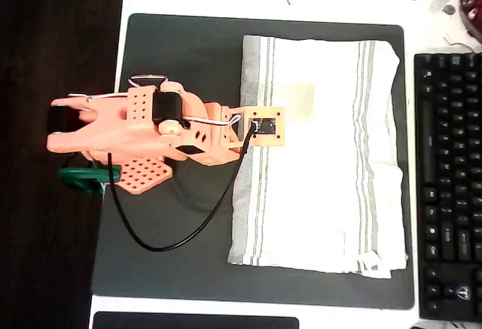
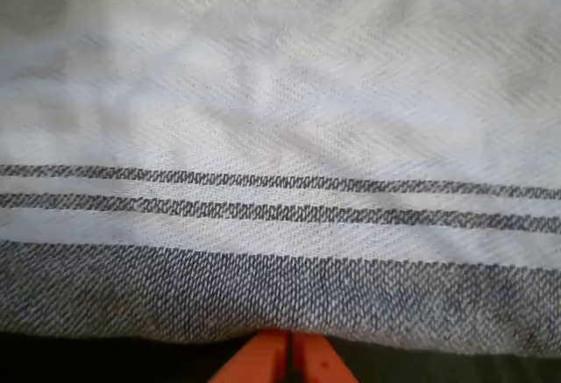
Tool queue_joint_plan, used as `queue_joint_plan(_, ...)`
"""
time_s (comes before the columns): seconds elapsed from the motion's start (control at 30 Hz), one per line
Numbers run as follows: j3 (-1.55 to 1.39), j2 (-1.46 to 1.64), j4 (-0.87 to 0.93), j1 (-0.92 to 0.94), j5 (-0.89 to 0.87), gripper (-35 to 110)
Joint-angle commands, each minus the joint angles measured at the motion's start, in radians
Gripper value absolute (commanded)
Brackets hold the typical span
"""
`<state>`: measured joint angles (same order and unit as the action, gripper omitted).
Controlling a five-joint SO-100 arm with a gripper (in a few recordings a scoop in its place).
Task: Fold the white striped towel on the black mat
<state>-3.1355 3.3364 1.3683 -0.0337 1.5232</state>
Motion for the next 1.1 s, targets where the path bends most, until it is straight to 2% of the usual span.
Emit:
queue_joint_plan(0.0, -0.023, 0.025, 0.006, -0.048, -0.077, 0)
queue_joint_plan(0.47, -0.023, 0.025, 0.006, -0.058, -0.075, 0)
queue_joint_plan(1.07, 0.132, 0.023, 0.087, -0.034, 0.114, 0)
